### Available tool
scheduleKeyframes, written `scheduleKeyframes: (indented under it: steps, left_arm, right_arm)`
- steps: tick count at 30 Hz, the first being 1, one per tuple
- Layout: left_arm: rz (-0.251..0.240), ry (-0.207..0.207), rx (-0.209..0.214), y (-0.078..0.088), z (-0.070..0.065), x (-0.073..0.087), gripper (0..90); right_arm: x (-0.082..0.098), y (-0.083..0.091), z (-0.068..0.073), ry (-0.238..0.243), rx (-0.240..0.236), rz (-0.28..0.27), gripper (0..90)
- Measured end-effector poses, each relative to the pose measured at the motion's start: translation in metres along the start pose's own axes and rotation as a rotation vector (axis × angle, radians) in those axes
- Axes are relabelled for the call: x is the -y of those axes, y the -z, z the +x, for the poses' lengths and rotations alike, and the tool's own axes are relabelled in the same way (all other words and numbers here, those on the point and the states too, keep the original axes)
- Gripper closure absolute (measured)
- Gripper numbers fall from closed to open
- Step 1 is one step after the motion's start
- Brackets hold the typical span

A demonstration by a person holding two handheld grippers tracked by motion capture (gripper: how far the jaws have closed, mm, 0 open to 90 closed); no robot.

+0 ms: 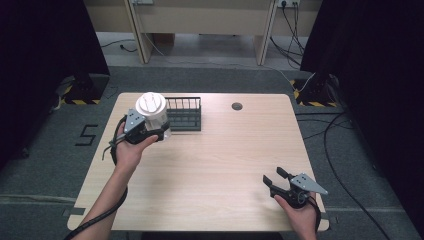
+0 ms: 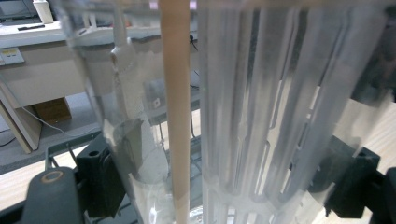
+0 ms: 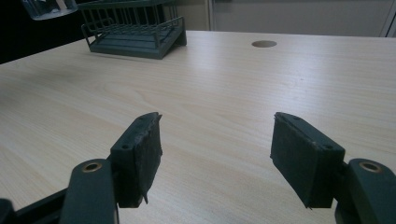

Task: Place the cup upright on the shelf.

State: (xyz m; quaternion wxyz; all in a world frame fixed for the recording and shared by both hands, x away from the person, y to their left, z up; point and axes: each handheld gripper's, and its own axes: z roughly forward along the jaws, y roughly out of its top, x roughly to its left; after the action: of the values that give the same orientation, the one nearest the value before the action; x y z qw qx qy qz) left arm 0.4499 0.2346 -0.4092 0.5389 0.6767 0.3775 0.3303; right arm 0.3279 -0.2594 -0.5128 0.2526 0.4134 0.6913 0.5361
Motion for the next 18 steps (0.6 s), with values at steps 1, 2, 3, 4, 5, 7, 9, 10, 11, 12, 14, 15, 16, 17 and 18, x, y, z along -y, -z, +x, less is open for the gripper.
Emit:
scheduleKeyframes:
  steps: [1, 2, 3, 4, 5, 7, 9, 10, 11, 12, 14, 15, 16, 17, 18]
  left_arm:
    - [0.000, -0.003, 0.000, -0.001, 0.000, -0.001, 17.4]
    - [0.000, -0.003, 0.000, -0.001, 0.000, -0.001, 17.4]
    - [0.000, -0.002, 0.000, -0.004, 0.001, -0.003, 17.4]
    - [0.000, -0.002, -0.001, -0.004, 0.002, -0.004, 17.4]
    - [-0.002, 0.002, -0.001, -0.005, 0.002, -0.005, 17.4]
    - [-0.007, 0.006, -0.003, -0.006, 0.004, -0.007, 17.4]
    - [-0.012, 0.010, -0.007, -0.007, 0.005, -0.010, 17.4]
    - [-0.015, 0.010, -0.009, -0.008, 0.006, -0.012, 17.4]
    - [-0.016, 0.010, -0.009, -0.008, 0.007, -0.014, 17.4]
    - [-0.017, 0.008, -0.009, -0.009, 0.007, -0.015, 17.4]
    - [-0.017, 0.006, -0.007, -0.011, 0.008, -0.019, 17.4]
    - [-0.018, 0.005, -0.007, -0.012, 0.008, -0.020, 17.4]
    - [-0.019, 0.006, -0.007, -0.013, 0.008, -0.022, 17.4]
    - [-0.020, 0.008, -0.006, -0.014, 0.009, -0.023, 17.4]
    - [-0.020, 0.008, -0.008, -0.015, 0.009, -0.025, 17.4]
  right_arm:
    - [0.000, 0.000, 0.000, -0.001, 0.000, -0.001, 34.1]
    - [0.000, 0.000, 0.000, -0.001, 0.000, -0.001, 34.1]
    - [0.000, 0.000, 0.000, -0.001, -0.002, 0.000, 34.0]
    - [0.000, 0.000, 0.000, -0.001, -0.002, 0.000, 34.0]
    - [0.000, 0.000, 0.000, -0.001, -0.002, -0.001, 34.0]
    - [0.000, 0.000, 0.000, 0.001, -0.002, -0.002, 34.0]
    - [0.000, 0.000, 0.000, 0.002, -0.003, -0.003, 34.1]
    - [0.000, 0.000, 0.000, 0.004, -0.003, -0.003, 34.1]
    - [0.000, 0.000, 0.000, 0.003, -0.002, -0.004, 34.1]
    - [0.000, 0.000, 0.000, 0.002, -0.002, -0.004, 34.0]
    - [0.000, 0.000, 0.000, 0.001, -0.002, -0.004, 34.0]
    - [0.000, 0.000, 0.000, 0.001, -0.001, -0.003, 34.0]
    - [0.000, 0.000, 0.000, 0.001, -0.001, -0.003, 34.0]
    - [0.000, 0.000, 0.000, 0.001, -0.001, -0.004, 34.0]
    - [0.000, 0.000, 0.000, 0.002, -0.001, -0.004, 34.1]
